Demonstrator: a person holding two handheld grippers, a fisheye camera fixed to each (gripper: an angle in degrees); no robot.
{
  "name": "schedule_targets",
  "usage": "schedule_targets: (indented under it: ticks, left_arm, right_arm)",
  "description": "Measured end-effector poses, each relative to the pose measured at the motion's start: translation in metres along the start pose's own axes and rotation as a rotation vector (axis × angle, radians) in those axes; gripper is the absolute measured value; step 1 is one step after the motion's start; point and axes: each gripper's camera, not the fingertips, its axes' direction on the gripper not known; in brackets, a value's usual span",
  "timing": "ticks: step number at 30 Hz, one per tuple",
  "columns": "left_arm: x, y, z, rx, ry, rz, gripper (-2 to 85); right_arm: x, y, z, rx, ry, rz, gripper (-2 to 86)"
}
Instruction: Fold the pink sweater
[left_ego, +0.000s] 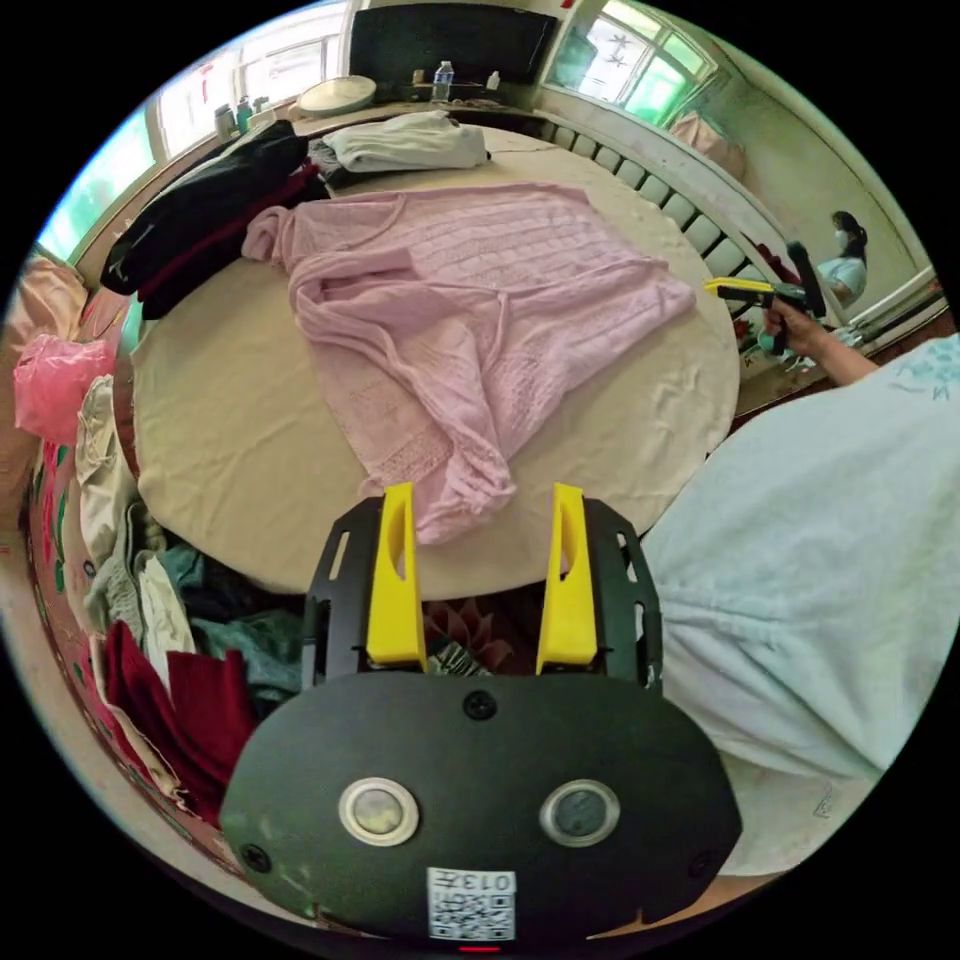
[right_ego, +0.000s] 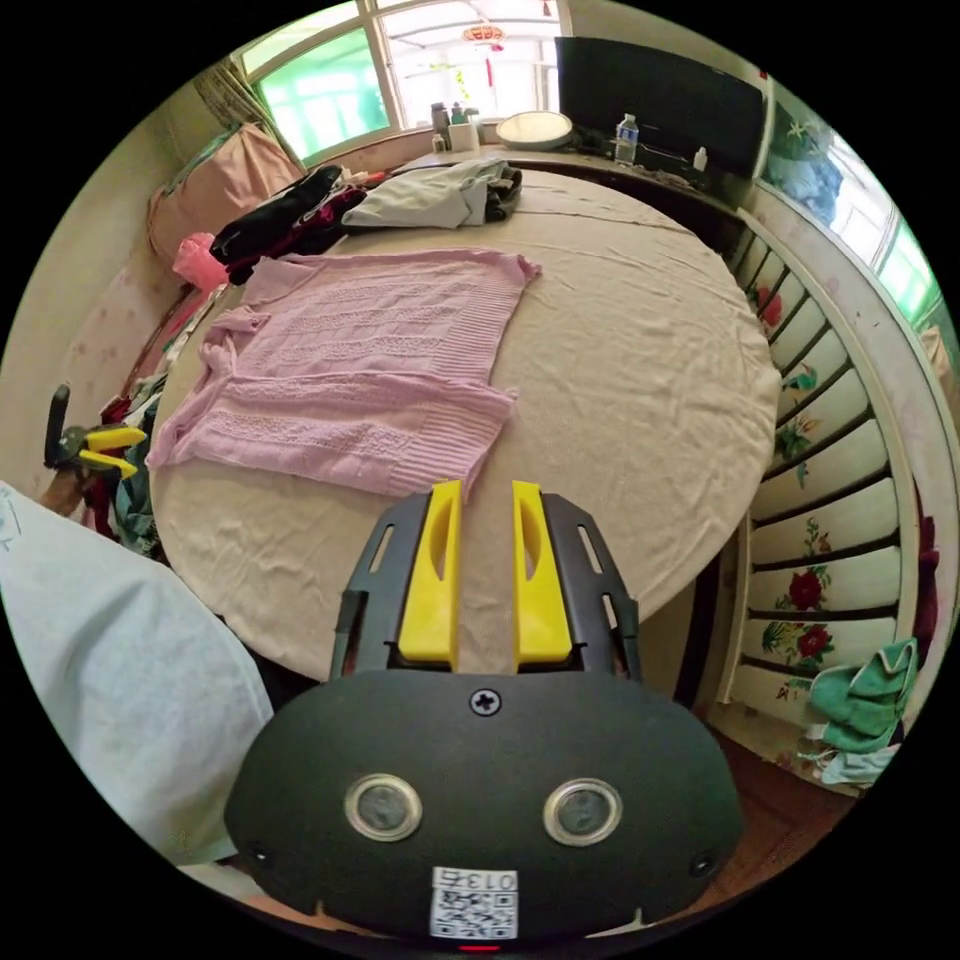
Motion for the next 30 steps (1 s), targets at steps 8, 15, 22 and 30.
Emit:
schedule_targets:
  ticks: [8, 15, 22, 30]
  left_arm:
    - [-0.023, -0.028, 0.052, -0.101, -0.102, 0.019, 9.8]
    - [-0.101, -0.062, 0.03, -0.161, 0.24, 0.16, 4.4]
    - [-0.188, -0.075, 0.049, -0.292, 0.43, 0.002, 3.2]
    - [-0.204, -0.054, 0.043, -0.196, 0.331, -0.084, 12.4]
  right_arm:
    - [-0.01, -0.025, 0.027, -0.065, -0.08, -0.038, 9.8]
    - [-0.005, -0.032, 0.034, -0.106, -0.075, -0.028, 9.4]
    - [-0.006, -0.049, 0.033, -0.147, -0.069, -0.059, 4.7]
    - [-0.021, -0.061, 0.014, -0.111, -0.013, -0.117, 6.7]
